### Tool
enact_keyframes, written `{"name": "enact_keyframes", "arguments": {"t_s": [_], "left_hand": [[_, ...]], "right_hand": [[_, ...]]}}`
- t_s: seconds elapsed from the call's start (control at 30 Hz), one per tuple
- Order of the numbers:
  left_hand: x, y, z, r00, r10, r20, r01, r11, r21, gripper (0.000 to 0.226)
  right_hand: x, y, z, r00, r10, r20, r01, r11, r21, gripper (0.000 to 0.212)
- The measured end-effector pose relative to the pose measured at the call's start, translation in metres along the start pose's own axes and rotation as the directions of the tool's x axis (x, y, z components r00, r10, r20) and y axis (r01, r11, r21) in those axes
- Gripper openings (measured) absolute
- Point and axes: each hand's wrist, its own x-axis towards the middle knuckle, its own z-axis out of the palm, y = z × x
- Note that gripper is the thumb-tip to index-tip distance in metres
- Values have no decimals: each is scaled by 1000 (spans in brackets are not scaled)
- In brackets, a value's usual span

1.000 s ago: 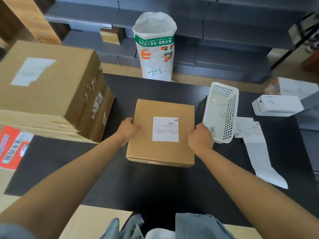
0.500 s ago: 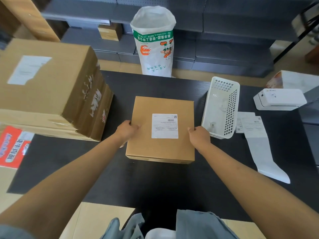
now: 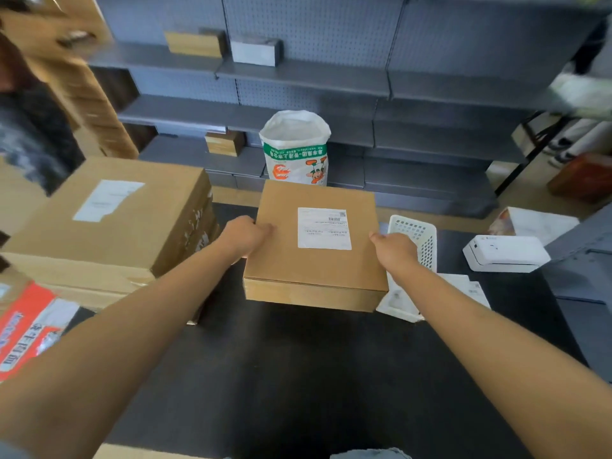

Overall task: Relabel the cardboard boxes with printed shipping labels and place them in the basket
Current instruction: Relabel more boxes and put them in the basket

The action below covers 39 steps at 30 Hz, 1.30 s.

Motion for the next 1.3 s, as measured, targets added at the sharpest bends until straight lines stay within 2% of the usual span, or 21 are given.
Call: {"name": "enact_keyframes", "arguments": {"t_s": [0.1, 0.17, 0.33, 0.43, 0.53, 0.63, 0.73, 0.83, 1.0, 1.17, 1.23, 1.3], "left_hand": [[-1, 33, -24, 995, 80, -62, -77, 996, 41, 58], [0, 48, -30, 985, 139, -100, -128, 985, 115, 59], [1, 76, -15, 983, 184, -10, -181, 974, 138, 57], [-7, 99, 2, 968, 249, -6, -244, 953, 177, 59], [-25, 131, 25, 941, 337, 3, -332, 926, 180, 55], [-52, 168, 55, 910, 409, 70, -413, 880, 233, 57], [-88, 208, 95, 860, 491, 140, -510, 815, 275, 54], [-135, 241, 147, 796, 563, 222, -604, 759, 242, 52], [-218, 278, 240, 713, 602, 358, -682, 715, 156, 50], [-320, 310, 347, 565, 616, 549, -749, 662, 28, 56], [-355, 319, 385, 499, 610, 615, -774, 633, 0, 50], [-386, 329, 422, 436, 592, 677, -798, 602, -13, 54]], "right_hand": [[4, -19, -25, 998, -51, -34, 50, 999, -18, 45], [5, -22, -38, 997, -67, -29, 66, 998, -10, 41], [3, -2, -68, 997, -31, -65, 33, 999, 34, 36], [-3, 19, -93, 994, 8, -111, -1, 997, 71, 38], [-16, 46, -120, 981, 70, -183, -40, 986, 161, 37], [-32, 86, -154, 955, 128, -267, -75, 977, 198, 40], [-57, 134, -198, 921, 187, -342, -117, 970, 214, 40], [-93, 193, -245, 888, 245, -390, -157, 957, 244, 37], [-167, 293, -303, 783, 402, -476, -274, 908, 316, 36], [-264, 410, -349, 610, 603, -514, -387, 793, 470, 40], [-295, 448, -361, 525, 683, -508, -400, 725, 561, 43], [-322, 482, -369, 442, 750, -492, -388, 654, 649, 48]]}}
